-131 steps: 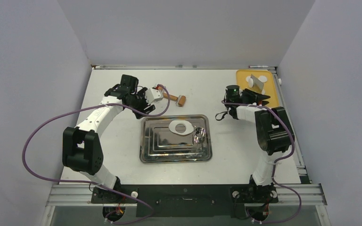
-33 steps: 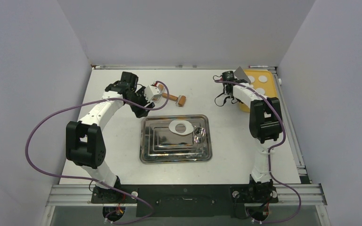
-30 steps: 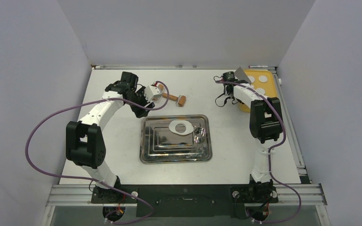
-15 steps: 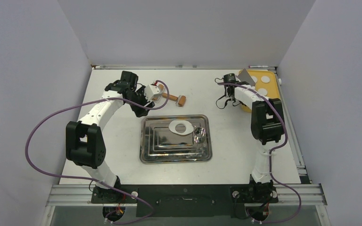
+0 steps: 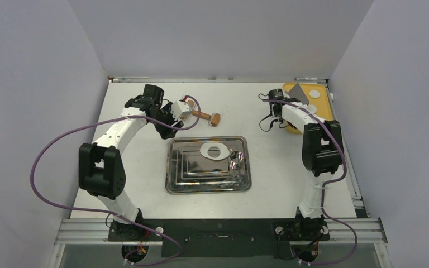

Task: Roll out the dumpling wrappers from the dough

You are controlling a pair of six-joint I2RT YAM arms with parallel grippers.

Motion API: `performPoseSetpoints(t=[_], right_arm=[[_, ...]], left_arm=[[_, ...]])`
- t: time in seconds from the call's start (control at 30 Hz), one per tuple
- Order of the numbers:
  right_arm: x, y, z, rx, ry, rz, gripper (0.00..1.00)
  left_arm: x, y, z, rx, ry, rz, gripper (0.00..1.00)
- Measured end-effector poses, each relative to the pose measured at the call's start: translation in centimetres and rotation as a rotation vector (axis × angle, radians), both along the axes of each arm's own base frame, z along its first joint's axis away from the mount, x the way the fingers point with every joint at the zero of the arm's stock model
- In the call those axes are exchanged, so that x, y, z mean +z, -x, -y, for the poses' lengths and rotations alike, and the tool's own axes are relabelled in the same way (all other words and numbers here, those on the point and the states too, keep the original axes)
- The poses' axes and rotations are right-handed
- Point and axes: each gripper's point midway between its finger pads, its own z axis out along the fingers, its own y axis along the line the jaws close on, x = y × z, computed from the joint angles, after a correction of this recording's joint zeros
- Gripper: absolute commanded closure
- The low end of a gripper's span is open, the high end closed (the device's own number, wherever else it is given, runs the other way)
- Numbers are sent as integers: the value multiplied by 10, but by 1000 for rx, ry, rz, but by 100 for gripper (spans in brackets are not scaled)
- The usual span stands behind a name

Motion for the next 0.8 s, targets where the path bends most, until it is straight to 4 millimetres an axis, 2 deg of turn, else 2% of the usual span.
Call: performPoseSetpoints(t=[0.2,0.43,0.6,0.8], right_arm=[[8,23,3,-20,-6,-4,91],[13,39,0,-11,-18,-10,91],[9,38,-15,29,-52,-21,92],[8,42,-21,35,-64,-31,92]], left_arm=[[0,0,0,-2,2,1,42],[0,0,1,-2,3,-2,42],[0,1,0,-3,2,-5,42],[0,1,0,-3,2,-5,42]])
